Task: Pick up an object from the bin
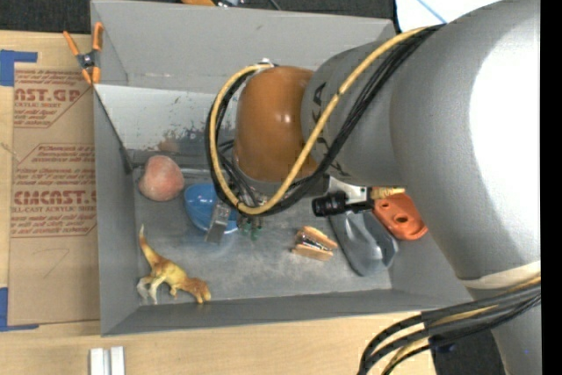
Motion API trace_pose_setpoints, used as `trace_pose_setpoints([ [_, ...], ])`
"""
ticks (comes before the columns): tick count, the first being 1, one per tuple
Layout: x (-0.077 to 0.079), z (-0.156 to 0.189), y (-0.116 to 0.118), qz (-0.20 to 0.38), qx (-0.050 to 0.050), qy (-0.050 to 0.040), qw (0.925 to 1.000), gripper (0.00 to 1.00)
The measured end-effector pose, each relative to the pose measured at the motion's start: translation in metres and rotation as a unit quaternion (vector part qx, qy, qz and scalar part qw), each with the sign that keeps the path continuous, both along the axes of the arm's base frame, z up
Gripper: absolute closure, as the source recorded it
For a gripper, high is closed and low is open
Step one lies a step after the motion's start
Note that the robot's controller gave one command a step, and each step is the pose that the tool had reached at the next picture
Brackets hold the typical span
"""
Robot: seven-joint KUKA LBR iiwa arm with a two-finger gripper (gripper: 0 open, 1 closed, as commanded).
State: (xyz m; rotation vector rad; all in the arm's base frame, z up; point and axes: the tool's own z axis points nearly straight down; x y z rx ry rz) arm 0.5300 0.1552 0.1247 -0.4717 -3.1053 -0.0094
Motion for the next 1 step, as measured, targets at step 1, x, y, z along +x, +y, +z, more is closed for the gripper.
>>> trace_pose_setpoints([
  [1,0.0001,0.0106,0.0001,0.000,0.000,-0.0003,1.0000,1.00],
])
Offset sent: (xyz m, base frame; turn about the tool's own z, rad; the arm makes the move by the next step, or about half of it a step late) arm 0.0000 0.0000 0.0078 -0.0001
